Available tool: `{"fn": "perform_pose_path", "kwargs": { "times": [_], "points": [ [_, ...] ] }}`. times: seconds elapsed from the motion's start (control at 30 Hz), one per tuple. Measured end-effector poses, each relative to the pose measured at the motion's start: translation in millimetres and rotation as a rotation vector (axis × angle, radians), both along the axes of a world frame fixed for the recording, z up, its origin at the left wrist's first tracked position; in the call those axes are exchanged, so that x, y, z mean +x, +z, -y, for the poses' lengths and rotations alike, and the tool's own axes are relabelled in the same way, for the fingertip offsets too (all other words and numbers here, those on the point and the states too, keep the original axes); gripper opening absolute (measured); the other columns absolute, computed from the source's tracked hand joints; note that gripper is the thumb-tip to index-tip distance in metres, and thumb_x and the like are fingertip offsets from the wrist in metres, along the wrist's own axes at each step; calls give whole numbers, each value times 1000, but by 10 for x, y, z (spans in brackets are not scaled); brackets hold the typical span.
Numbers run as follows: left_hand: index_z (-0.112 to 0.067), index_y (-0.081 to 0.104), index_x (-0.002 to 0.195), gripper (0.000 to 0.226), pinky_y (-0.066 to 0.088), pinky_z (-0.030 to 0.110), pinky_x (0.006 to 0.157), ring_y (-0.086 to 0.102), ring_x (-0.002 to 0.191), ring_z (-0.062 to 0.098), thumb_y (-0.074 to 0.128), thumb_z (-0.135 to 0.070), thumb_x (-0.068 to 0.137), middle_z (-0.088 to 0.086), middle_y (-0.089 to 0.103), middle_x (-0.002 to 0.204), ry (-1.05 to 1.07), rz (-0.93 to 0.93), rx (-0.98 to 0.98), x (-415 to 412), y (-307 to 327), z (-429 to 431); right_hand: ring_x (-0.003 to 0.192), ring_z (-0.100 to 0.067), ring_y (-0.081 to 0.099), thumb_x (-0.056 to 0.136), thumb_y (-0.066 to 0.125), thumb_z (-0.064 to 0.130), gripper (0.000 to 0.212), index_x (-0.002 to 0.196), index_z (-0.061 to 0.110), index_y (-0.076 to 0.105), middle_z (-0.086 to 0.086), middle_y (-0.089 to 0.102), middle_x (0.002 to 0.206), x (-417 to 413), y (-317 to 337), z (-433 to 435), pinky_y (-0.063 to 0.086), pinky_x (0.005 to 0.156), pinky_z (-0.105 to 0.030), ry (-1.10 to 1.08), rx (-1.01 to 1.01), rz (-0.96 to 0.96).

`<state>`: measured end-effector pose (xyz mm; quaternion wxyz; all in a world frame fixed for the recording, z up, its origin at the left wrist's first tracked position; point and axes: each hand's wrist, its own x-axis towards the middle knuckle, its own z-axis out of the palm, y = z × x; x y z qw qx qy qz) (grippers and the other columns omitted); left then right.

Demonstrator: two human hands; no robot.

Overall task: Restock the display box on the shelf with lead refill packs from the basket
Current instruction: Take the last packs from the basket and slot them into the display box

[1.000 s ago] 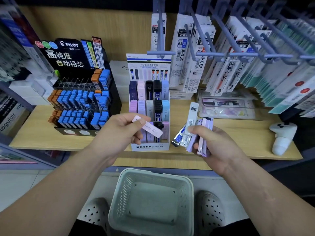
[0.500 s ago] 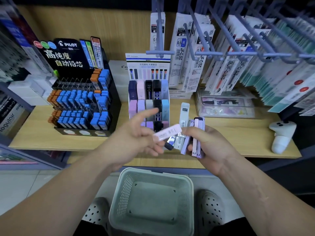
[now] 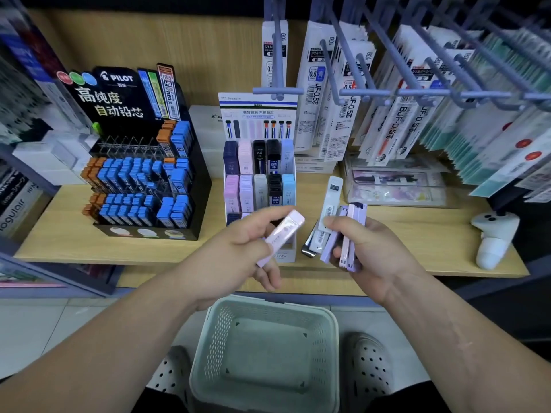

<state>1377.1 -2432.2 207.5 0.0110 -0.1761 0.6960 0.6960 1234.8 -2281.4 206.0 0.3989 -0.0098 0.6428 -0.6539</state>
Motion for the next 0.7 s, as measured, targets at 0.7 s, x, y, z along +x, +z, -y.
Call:
{"fn": "perform_pose_path", "kwargs": {
  "times": [0.7],
  "points": [
    [-15,56,121,34,53,33,65,68,76,26,53,6,94,16,72,83,490,-171,-91,-50,-2,248,44,-11,50,87,72,12,5,88,12,67,-1,64,60,33,29,-7,38,64,-35,22,11,-27]
  ]
}}
